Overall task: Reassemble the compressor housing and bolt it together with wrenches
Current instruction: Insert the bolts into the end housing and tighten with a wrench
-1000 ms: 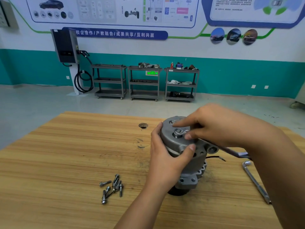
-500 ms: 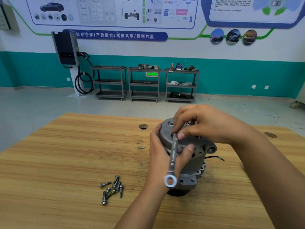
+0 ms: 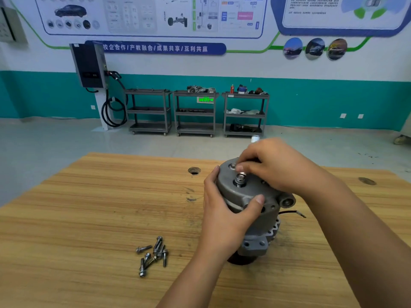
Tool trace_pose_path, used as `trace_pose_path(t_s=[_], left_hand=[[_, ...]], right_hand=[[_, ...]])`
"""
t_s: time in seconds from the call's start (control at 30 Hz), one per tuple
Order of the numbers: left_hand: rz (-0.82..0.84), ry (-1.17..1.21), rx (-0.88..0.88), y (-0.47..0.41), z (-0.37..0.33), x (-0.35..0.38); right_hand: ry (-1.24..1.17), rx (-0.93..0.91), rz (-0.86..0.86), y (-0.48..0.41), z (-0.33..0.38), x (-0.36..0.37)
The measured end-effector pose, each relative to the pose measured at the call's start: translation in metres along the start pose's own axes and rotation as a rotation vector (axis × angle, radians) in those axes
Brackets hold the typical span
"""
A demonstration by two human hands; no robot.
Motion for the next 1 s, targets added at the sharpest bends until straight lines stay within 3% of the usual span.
trace_pose_path(t_s=[0.13,0.4,0.77,1.0], left_hand=[[-0.001,0.004,0.01,0.0,0.0,0.001],[0.005,0.02,0.016,0.001,0.002,0.001],[0.011,0.019,-0.003,-0.001,0.003,0.001],[0.005,0.008,-0.007,-0.001,0.003,0.001]], right_hand=[[0.154,0.019,0.081,0.009,-0.005,-0.007],[0.089,0.016,0.216,0.018,0.007,-0.011],[-0.339,-0.115,0.461,0.029,-0.007,-0.017],[-0.324,-0.276,0.21,0.017,0.002,-0.01]])
Point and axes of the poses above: each hand's wrist, its own y-axis away from the middle knuckle, its own x-axis out of the palm, z = x × y, the point moved 4 cm from there along -y, towards the middle knuckle, and after that the axes turned 11 degrees about z, right-handed, at the moved point
